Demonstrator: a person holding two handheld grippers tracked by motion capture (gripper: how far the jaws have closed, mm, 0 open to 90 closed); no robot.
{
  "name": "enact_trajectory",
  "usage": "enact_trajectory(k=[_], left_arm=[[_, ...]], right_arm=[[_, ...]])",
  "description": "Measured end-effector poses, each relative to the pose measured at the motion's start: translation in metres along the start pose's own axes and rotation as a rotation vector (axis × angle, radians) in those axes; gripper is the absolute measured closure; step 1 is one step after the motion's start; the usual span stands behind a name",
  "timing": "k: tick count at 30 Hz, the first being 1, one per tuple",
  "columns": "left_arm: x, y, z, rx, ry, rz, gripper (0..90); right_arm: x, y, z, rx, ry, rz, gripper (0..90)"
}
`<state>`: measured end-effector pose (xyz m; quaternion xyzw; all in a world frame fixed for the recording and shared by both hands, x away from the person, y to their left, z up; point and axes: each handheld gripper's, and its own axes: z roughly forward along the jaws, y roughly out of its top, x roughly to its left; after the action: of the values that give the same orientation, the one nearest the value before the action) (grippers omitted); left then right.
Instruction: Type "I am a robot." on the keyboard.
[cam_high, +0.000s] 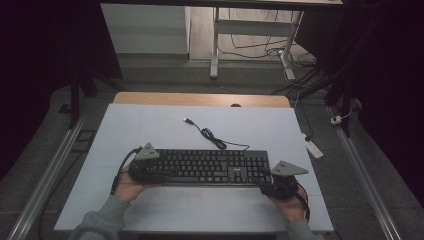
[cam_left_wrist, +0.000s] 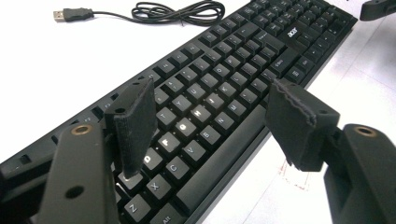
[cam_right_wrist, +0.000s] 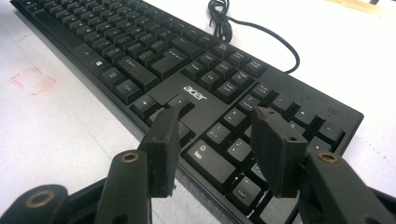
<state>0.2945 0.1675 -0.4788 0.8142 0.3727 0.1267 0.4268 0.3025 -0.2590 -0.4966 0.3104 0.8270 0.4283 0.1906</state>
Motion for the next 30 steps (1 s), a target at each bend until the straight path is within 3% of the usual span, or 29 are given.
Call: enact_trajectory(k=[7, 17, 21, 30], left_arm=[[0.004, -0.001, -0.002, 0.005, 0.012, -0.017, 28.3], [0.007, -0.001, -0.002, 0.016, 0.033, -0.012, 28.9], [0.013, -0.004, -0.002, 0.035, 0.077, -0.028, 32.3], [0.029, -0.014, -0.003, 0.062, 0.115, -0.050, 47.6]], right_arm=[[0.000, 0.000, 0.001, 0.005, -0.002, 0.000, 52.0], [0.001, 0.000, 0.002, 0.011, -0.001, -0.006, 52.0], [0.001, -0.001, 0.002, 0.011, 0.001, -0.007, 52.0], [0.001, 0.000, 0.002, 0.014, -0.003, -0.010, 52.0]])
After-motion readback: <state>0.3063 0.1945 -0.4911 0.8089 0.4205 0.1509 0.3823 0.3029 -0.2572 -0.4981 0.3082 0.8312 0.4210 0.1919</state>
